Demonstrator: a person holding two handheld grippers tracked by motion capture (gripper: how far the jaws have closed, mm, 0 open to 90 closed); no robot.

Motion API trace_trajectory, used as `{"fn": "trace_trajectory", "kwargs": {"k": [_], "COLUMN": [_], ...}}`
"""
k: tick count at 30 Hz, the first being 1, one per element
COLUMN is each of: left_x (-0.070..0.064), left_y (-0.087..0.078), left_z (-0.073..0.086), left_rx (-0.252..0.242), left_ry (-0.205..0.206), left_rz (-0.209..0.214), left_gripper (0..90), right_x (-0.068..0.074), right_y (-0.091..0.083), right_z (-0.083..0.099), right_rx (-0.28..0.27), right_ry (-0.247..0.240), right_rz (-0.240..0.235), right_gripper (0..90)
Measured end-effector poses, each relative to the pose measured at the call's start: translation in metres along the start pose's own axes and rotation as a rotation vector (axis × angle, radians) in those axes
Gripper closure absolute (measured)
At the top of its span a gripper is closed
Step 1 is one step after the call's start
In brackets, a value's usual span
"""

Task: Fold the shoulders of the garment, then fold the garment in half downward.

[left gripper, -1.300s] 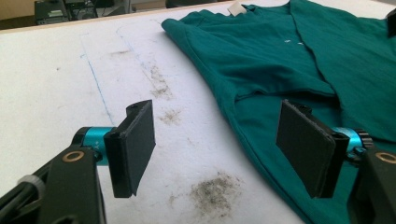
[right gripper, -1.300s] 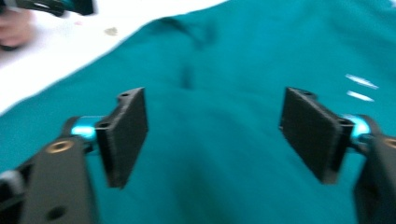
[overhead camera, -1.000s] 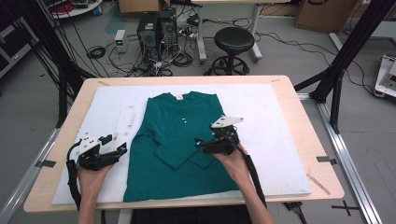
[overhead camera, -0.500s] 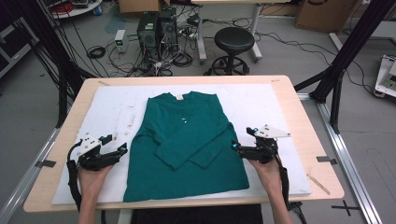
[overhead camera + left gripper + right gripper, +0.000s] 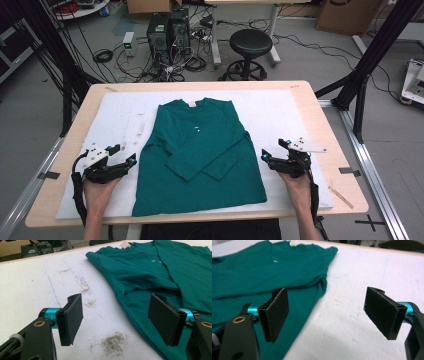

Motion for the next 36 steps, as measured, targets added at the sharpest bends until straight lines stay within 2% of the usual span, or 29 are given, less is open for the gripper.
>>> {"fn": "trace_trajectory", "kwargs": {"k": [4,10,17,21,22,23,24,25,26,27,28,31,32,34,36], "left_x": [-0.003,-0.010,-0.019,-0.023,-0.025,-0.025,-0.027,-0.027,-0.028,-0.028,-0.028,-0.029,-0.029,-0.029,-0.030], "left_y": [-0.006,-0.016,-0.016,-0.012,-0.009,-0.009,-0.006,-0.006,-0.002,-0.002,0.000,0.005,0.007,0.009,0.011], "left_z": [-0.002,-0.011,-0.012,-0.010,-0.008,-0.008,-0.005,-0.005,-0.002,-0.002,0.000,0.006,0.010,0.011,0.013], "left_rx": [-0.012,-0.032,-0.014,0.026,0.047,0.047,0.080,0.080,0.130,0.130,0.154,0.220,0.260,0.276,0.295], "left_ry": [0.011,0.019,0.038,0.035,0.035,0.035,0.035,0.035,0.031,0.031,0.023,0.020,0.015,0.015,0.012], "left_rz": [0.006,0.040,0.065,0.079,0.088,0.088,0.094,0.094,0.097,0.097,0.099,0.097,0.091,0.090,0.093], "left_gripper": [28.8,28.8,28.8,29.6,29.6,29.8,30.3,31.4,32.7,32.8,32.8,34.5,34.5,35.3,37.7], "right_x": [-0.004,-0.004,-0.004,0.001,0.004,0.004,0.007,0.007,0.011,0.013,0.013,0.021,0.023,0.026,0.027], "right_y": [0.000,0.000,-0.002,-0.001,0.000,0.000,0.002,0.002,0.005,0.008,0.008,0.019,0.021,0.025,0.027], "right_z": [0.002,0.003,0.003,0.003,0.004,0.004,0.006,0.006,0.009,0.011,0.011,0.016,0.017,0.018,0.018], "right_rx": [0.008,0.014,0.016,0.027,0.046,0.046,0.073,0.073,0.111,0.136,0.136,0.217,0.231,0.267,0.277], "right_ry": [0.004,0.003,0.009,0.001,-0.010,-0.010,-0.030,-0.030,-0.042,-0.040,-0.040,-0.064,-0.075,-0.092,-0.101], "right_rz": [0.005,-0.001,-0.010,-0.024,-0.031,-0.031,-0.040,-0.040,-0.039,-0.045,-0.045,-0.053,-0.051,-0.038,-0.026], "right_gripper": [20.5,20.6,20.6,20.8,23.7,23.7,27.1,27.1,27.1,27.2,27.2,27.7,27.8,32.0,33.7]}}
Point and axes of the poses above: each handheld gripper's, and its own axes: y roughly forward along the jaws, z roughly out of its underside, x roughly to its left, the point moved 7 cm from there along y, roughly forward along the jaws, and after that the axes turned 13 degrees about x, right-handed, at the moved point
